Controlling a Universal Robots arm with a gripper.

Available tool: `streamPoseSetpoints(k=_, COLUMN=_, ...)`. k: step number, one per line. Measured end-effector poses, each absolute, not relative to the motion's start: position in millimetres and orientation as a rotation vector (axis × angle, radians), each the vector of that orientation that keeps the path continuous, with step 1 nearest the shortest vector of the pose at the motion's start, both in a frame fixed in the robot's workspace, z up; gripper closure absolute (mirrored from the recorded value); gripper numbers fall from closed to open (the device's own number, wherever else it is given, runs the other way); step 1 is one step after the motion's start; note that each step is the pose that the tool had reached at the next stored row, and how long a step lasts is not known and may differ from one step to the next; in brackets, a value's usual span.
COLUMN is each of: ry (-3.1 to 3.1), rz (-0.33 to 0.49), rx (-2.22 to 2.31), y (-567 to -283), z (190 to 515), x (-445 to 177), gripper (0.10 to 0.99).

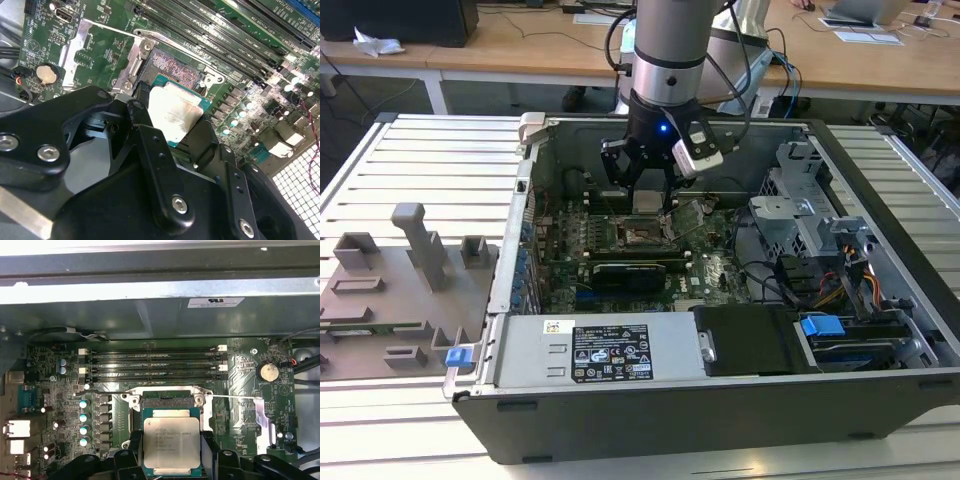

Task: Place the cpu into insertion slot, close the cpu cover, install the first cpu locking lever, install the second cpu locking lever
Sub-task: 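Place the cpu into insertion slot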

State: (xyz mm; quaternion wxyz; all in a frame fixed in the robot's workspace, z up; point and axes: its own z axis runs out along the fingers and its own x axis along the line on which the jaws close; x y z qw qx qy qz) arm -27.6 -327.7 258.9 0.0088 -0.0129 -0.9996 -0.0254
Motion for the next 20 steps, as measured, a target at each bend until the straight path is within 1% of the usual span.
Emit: streamPoseSetpoints(k=20, ry=-3.086, rz=-0.074, rx=-0.529, y=-327.8, z=255.8, x=-27.6, gripper=0.541)
